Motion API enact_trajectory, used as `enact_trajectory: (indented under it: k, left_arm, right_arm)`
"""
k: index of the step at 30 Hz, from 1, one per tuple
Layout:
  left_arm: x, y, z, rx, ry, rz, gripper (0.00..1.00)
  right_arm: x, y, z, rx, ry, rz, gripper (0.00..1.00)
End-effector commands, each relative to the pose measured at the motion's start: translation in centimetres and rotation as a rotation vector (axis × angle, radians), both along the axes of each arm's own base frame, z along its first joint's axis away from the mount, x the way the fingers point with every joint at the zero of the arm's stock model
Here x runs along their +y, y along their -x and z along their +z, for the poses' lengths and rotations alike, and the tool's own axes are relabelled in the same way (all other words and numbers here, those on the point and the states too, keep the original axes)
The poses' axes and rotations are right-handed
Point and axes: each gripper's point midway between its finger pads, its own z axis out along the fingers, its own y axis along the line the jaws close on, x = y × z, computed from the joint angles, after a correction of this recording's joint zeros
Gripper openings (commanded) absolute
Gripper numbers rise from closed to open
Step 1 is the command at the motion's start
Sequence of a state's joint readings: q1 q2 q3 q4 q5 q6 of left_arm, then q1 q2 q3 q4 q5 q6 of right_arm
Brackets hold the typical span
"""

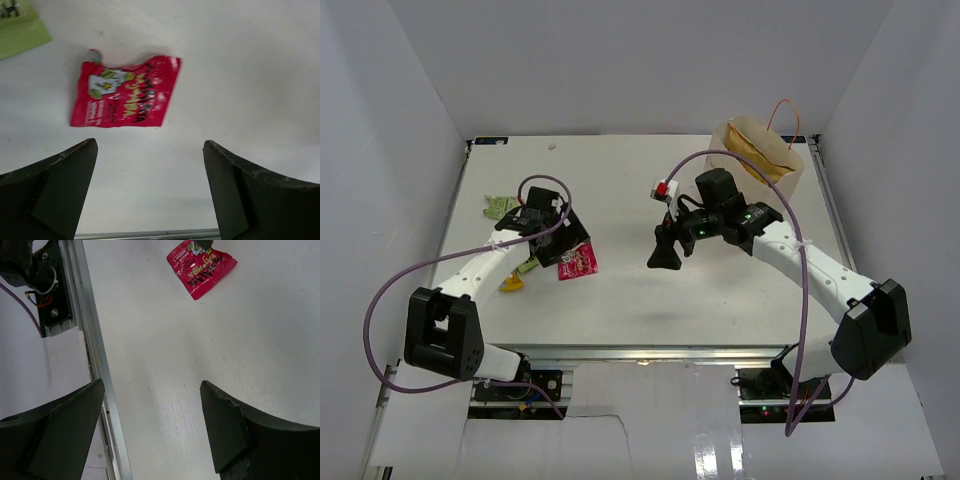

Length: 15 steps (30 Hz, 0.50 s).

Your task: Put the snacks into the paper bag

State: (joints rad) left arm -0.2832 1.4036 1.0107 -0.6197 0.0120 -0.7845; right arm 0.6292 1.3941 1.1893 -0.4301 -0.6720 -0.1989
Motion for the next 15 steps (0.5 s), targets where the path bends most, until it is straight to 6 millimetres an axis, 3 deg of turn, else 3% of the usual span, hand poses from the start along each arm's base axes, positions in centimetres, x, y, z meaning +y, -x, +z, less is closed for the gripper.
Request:
enact_trajectory:
  k: [1,4,9,13,15]
  left_arm:
    - [3.0,1.4,-1.2,-0.004,-0.092,0.06,0.98]
    - [4.8,1.0,-1.8,-0.049,-0.086,0.047,0.98]
    - [5.7,0.1,-2.3,-0.103,-0.062,-0.073,0.92]
    - [4.6,-1.1,-4.1,-0.075,-0.035,-0.186,0.87]
    - [3.7,-1.5,-4.6,-0.071,0.001,-0.239,0.79]
  right_arm:
    - [1.4,-1.6,1.3,-0.059,-0.017,-0.033,0.83]
    - [1.8,-1.3,0.4,-0.043,-0.005,-0.014,0.84]
    - [1.5,-1.0,-0.7,-0.044,0.02,0.003,0.85]
    - [1.4,-0.7,-1.2,-0.037,0.029,0.011,0.85]
    - [1.4,-0.7,-1.1,-0.04,0.029,0.016,0.86]
